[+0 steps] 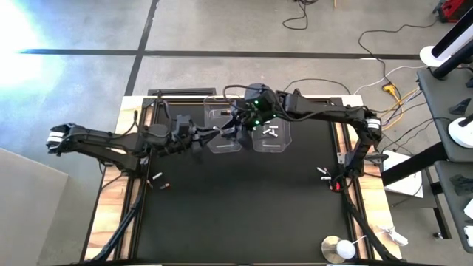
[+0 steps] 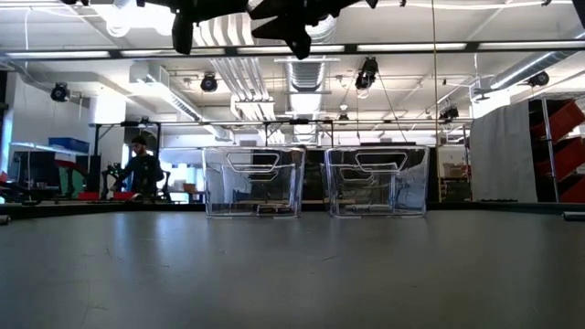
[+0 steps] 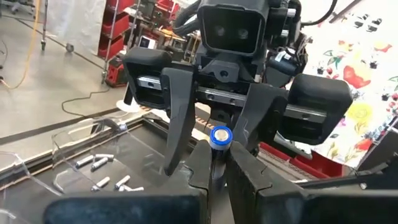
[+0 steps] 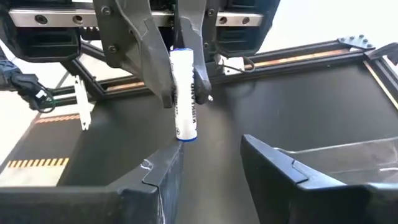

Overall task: Sort batteries
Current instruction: Put the white battery into the right transparent bin

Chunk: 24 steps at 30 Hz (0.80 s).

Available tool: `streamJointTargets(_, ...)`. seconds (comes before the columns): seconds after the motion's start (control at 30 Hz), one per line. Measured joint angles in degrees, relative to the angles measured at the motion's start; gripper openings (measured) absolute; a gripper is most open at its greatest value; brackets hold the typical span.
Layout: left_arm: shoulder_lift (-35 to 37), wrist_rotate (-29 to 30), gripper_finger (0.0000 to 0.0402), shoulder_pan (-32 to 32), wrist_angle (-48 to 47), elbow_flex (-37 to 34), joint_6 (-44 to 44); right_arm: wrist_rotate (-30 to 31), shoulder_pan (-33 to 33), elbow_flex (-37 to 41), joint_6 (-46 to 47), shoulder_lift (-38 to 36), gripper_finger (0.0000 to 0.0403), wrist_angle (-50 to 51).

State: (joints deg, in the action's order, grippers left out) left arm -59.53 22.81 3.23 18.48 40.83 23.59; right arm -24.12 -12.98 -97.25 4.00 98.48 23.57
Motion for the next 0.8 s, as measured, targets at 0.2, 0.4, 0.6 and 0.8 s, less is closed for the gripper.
streamJointTargets(0.2,-1.7,0.5,0.0010,0.0,1.1,0.8,-0.9,-0.1,0.0,-0.6,0.3,0.0,0.0130,1.0)
streamJointTargets(0.4,-1.9,1.1,0.0010,0.0,1.4,0.8,-2.3,0.0,0.1,-0.2,1.0,0.0,0.0109,1.6)
streamJointTargets(0.6,-1.9,1.5,0.0010,0.0,1.6,0.8,-2.3,-1.2,0.1,-0.7,1.0,0.0,0.0109,2.2)
streamJointTargets(0.8,-1.9,1.8,0.0010,0.0,1.4,0.7,-2.3,-1.8,0.4,-0.7,0.2,0.0,0.0134,2.7)
